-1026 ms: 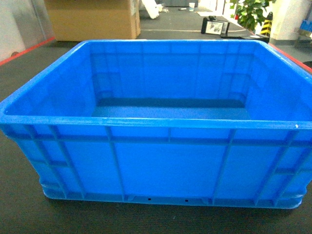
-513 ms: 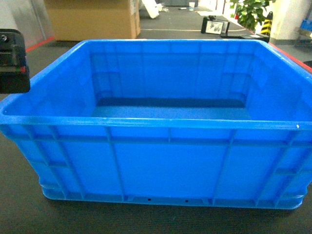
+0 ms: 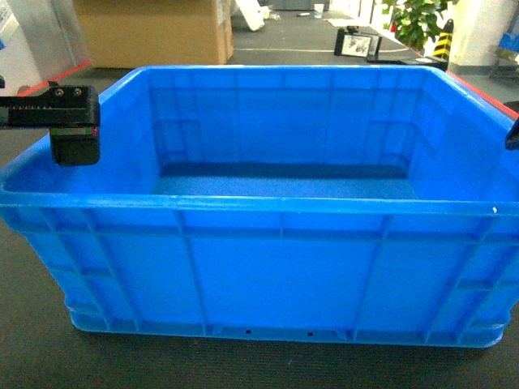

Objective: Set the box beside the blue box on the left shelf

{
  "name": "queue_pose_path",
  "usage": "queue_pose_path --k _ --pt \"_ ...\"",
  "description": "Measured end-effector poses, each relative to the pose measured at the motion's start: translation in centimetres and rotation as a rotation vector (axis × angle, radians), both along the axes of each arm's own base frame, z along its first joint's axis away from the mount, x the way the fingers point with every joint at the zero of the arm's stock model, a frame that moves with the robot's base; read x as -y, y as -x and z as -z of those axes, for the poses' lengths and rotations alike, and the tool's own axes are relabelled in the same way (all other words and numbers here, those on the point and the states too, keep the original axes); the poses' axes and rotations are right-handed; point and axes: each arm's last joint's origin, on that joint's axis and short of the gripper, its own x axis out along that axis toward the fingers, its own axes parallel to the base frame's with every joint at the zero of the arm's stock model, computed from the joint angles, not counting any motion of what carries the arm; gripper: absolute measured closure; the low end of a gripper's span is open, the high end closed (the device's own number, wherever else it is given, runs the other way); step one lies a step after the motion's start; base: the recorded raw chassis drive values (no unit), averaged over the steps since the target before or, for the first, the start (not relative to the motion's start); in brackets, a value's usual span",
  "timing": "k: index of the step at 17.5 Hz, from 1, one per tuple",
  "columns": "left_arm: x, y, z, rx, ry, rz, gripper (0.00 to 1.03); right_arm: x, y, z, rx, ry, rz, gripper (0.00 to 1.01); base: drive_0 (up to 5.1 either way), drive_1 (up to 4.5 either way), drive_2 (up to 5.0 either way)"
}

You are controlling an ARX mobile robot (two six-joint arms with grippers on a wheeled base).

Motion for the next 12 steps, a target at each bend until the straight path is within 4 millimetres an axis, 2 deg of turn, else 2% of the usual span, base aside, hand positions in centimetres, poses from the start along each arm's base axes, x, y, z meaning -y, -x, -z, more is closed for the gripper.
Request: queue_pose_path --k 9,10,12 --pt "1.6 -2.5 1.0 -0.175 0.043 0.004 0.05 -1.5 -3.3 2.1 -0.147 -0.060 -0.008 0.03 0.0 0.00 0.0" --pt "1.8 -2.6 1.1 -0.188 0.038 0.007 0.06 -1.6 -3.3 2.2 -0.154 -0.058 -0.010 0.10 0.0 0.00 0.0" --pt "1.8 -2.7 1.2 -0.212 0.037 0.008 0.26 -1.7 -3.3 2.4 -0.160 -0.054 -0.020 0.29 0.0 0.00 0.0"
